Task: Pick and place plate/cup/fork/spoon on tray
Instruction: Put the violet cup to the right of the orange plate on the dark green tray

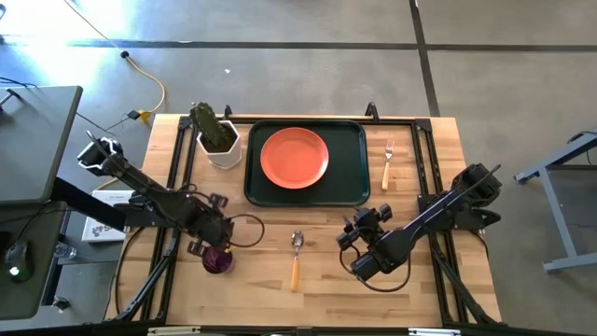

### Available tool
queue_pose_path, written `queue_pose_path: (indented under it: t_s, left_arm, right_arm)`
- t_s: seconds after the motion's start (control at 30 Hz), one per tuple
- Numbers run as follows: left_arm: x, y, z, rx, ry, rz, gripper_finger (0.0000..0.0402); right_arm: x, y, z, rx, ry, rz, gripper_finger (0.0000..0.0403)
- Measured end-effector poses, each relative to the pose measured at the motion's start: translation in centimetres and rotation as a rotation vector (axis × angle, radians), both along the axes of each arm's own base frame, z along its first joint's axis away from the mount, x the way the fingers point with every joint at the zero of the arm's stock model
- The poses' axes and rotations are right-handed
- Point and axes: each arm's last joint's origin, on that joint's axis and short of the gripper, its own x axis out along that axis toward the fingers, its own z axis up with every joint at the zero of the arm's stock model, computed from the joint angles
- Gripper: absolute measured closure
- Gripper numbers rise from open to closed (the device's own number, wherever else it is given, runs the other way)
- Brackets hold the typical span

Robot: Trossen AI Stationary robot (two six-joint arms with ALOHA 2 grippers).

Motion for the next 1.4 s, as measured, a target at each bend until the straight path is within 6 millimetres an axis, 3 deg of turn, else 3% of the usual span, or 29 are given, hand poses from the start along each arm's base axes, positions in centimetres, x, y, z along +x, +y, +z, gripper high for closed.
queue_pose_path:
  t_s: [0.1, 0.27, 0.43, 0.73, 1.03, 1.2, 1.4]
  left_arm:
    - [-0.4, 0.5, 2.1, -0.013, -0.044, 0.046, 0.0312]
    - [-0.9, 0.6, 5.4, -0.185, -0.249, 0.12, 0.0304]
    - [-1.1, -0.2, 6.7, -0.337, -0.377, 0.176, 0.0281]
    - [0.4, -2.9, 3.5, -0.239, -0.193, 0.115, 0.0247]
    - [2.2, -4.3, -0.1, -0.158, -0.01, 0.033, 0.0248]
    - [2.9, -4.3, -0.6, -0.153, -0.003, -0.019, 0.0288]
    - [4.3, -3.5, -0.5, -0.233, -0.049, -0.009, 0.0384]
  right_arm:
    - [0.1, -0.2, 0.0, 0.0, 0.0, -0.007, 0.0201]
    - [0.2, -0.3, 0.0, 0.001, 0.0, -0.011, 0.0201]
    - [0.1, -0.3, 0.0, 0.009, 0.007, -0.011, 0.0201]
    - [0.2, -0.2, -0.1, 0.015, 0.021, 0.0, 0.0201]
    - [0.2, -0.2, -0.1, 0.014, 0.023, 0.002, 0.0201]
    - [0.2, -0.2, -0.1, 0.004, 0.038, 0.013, 0.0201]
    - [0.2, -0.2, -0.1, -0.004, 0.05, 0.021, 0.0201]
